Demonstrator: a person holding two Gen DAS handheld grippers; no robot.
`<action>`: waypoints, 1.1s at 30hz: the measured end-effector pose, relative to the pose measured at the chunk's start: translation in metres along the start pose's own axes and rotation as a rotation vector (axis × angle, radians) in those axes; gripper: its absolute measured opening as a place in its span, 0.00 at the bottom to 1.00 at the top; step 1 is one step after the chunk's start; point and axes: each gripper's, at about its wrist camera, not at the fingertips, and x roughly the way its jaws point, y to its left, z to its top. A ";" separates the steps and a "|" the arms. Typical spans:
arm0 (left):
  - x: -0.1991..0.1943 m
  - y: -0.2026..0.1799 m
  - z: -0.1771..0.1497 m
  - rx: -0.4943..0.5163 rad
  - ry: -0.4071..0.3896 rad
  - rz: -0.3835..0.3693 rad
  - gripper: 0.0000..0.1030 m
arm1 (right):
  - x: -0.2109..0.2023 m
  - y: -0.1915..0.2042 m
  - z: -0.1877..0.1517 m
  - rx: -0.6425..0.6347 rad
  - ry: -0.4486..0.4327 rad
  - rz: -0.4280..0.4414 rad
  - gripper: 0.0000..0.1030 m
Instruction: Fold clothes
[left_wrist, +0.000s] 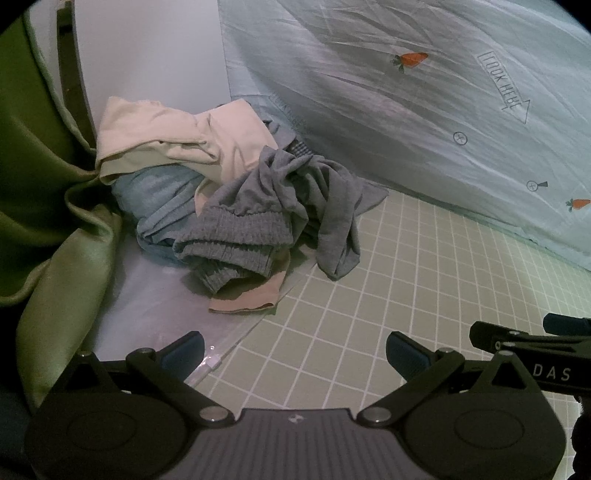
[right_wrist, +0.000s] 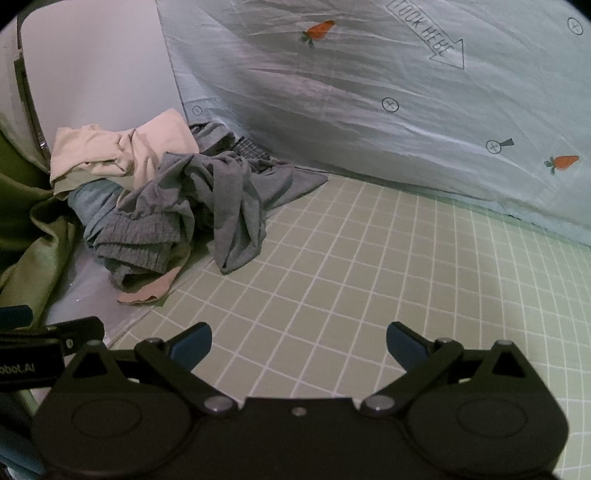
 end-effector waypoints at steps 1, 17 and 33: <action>0.000 0.000 0.000 0.000 0.001 0.000 1.00 | 0.001 0.000 0.000 0.000 0.002 0.000 0.99; 0.002 0.001 0.001 -0.010 0.013 0.008 1.00 | 0.003 0.003 0.001 0.000 0.011 -0.003 0.99; 0.004 0.004 0.001 -0.011 0.025 0.007 1.00 | 0.004 0.001 0.001 0.003 0.016 -0.003 0.99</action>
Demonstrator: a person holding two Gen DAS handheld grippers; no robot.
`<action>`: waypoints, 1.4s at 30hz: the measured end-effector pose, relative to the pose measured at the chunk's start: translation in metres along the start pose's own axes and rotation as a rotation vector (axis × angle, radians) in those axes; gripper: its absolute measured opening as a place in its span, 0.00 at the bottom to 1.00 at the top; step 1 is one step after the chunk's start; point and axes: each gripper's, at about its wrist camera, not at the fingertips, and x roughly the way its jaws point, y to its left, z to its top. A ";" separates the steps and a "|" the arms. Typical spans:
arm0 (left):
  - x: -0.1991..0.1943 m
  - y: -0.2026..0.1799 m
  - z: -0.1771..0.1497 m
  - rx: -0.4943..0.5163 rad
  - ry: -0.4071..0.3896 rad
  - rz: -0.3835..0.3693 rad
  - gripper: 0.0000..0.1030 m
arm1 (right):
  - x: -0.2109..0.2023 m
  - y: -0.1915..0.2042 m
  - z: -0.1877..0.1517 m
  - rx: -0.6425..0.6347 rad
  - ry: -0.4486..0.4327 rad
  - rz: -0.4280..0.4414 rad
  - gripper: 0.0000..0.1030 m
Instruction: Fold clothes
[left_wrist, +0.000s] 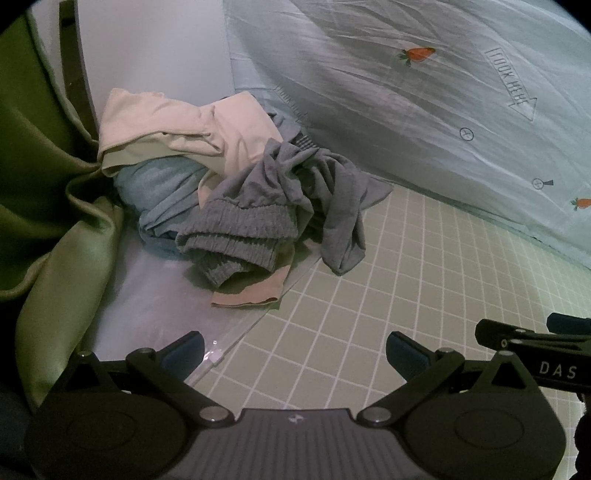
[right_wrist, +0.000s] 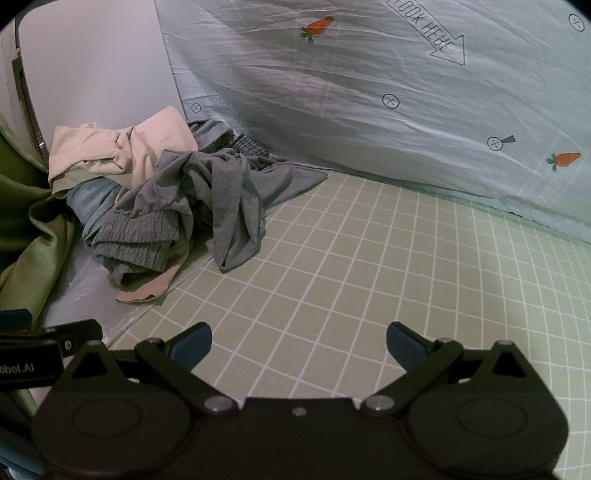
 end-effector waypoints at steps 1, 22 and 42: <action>0.000 0.000 0.000 0.001 0.001 -0.001 1.00 | 0.000 0.000 0.000 0.001 0.001 0.000 0.99; 0.027 0.016 -0.003 -0.067 0.106 0.058 1.00 | 0.025 0.002 -0.005 -0.015 0.070 -0.017 0.99; 0.134 0.067 0.094 -0.248 0.084 0.033 0.96 | 0.156 0.039 0.093 -0.037 0.065 0.061 0.90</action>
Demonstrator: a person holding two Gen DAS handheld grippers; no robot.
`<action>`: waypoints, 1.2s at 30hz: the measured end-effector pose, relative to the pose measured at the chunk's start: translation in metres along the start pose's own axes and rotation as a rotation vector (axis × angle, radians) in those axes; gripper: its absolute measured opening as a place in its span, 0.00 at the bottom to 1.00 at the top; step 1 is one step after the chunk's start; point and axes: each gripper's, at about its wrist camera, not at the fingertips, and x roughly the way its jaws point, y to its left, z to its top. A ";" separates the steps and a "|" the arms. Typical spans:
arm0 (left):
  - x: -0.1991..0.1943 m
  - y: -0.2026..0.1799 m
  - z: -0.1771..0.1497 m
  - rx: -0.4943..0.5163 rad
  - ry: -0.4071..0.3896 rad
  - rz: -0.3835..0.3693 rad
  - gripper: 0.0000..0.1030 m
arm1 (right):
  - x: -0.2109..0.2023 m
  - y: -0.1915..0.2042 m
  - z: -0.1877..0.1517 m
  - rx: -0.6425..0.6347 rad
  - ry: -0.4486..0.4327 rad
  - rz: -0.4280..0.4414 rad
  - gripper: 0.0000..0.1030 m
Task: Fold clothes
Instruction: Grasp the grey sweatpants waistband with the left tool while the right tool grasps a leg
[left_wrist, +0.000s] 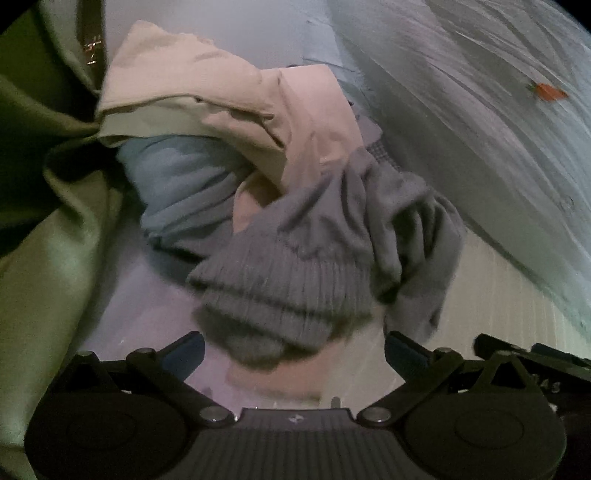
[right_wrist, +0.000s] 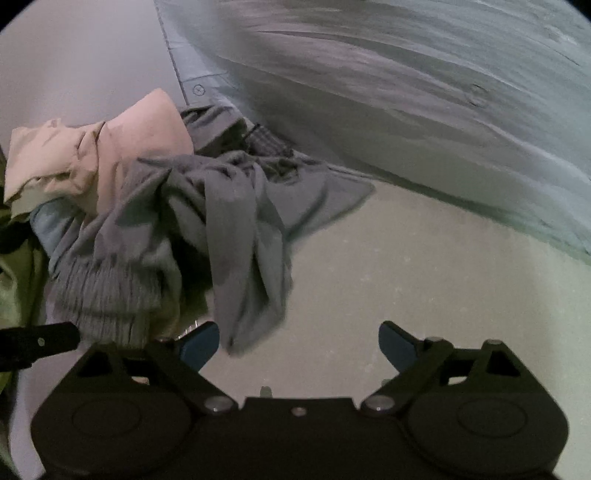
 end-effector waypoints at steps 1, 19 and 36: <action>0.006 0.001 0.005 -0.004 0.005 -0.005 0.93 | 0.008 0.003 0.005 -0.006 0.005 0.007 0.88; 0.047 0.010 0.020 -0.014 0.085 -0.011 0.25 | 0.058 -0.010 0.012 -0.003 0.017 -0.014 0.05; -0.024 -0.069 -0.106 0.082 0.206 -0.127 0.15 | -0.136 -0.200 -0.158 0.328 0.050 -0.432 0.04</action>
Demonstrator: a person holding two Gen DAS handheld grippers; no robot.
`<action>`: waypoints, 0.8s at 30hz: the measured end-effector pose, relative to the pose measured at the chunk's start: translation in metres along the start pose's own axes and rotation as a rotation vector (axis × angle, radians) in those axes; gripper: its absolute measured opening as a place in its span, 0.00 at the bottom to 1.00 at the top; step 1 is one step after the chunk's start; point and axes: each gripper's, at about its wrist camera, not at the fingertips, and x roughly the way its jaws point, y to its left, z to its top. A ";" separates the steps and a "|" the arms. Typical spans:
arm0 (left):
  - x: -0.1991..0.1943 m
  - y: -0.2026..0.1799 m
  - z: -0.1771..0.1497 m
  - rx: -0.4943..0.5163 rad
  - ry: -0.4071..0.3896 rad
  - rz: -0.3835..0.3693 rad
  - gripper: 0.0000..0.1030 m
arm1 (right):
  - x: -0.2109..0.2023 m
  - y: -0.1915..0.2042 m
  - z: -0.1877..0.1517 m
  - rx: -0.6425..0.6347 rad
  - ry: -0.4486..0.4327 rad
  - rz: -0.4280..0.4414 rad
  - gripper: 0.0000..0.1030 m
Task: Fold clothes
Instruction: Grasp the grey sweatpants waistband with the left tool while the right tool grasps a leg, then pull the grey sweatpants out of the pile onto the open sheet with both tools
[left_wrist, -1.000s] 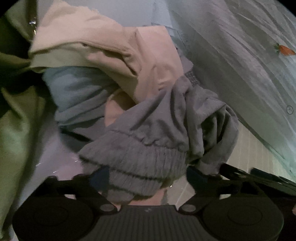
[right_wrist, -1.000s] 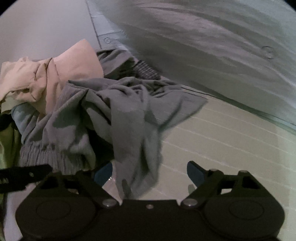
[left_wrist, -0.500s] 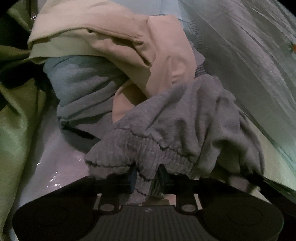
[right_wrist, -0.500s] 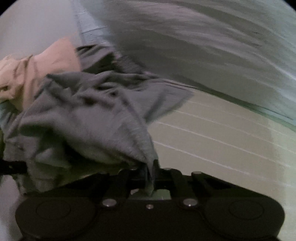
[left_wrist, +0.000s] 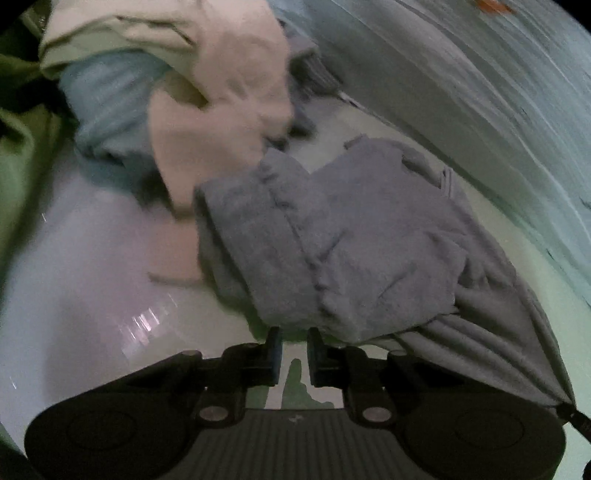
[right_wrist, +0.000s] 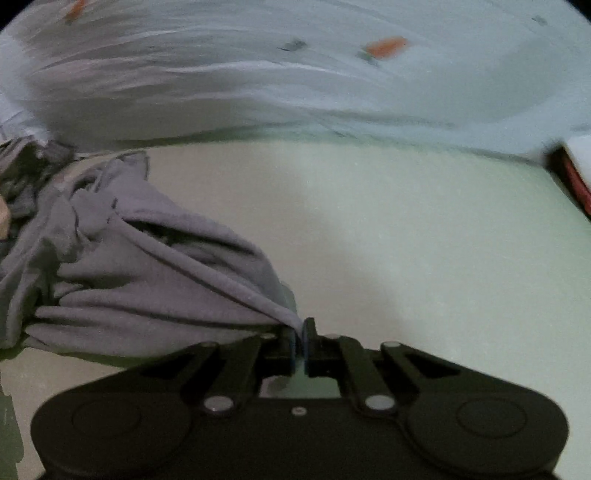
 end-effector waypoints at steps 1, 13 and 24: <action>-0.001 -0.007 -0.006 0.002 0.012 -0.004 0.15 | -0.005 -0.010 -0.006 -0.007 0.005 -0.005 0.04; -0.012 -0.063 -0.060 -0.026 0.046 0.036 0.32 | -0.036 -0.091 -0.025 0.003 0.017 0.099 0.45; -0.001 -0.057 -0.036 -0.141 0.011 0.133 0.55 | -0.022 -0.096 0.024 0.071 -0.154 0.103 0.62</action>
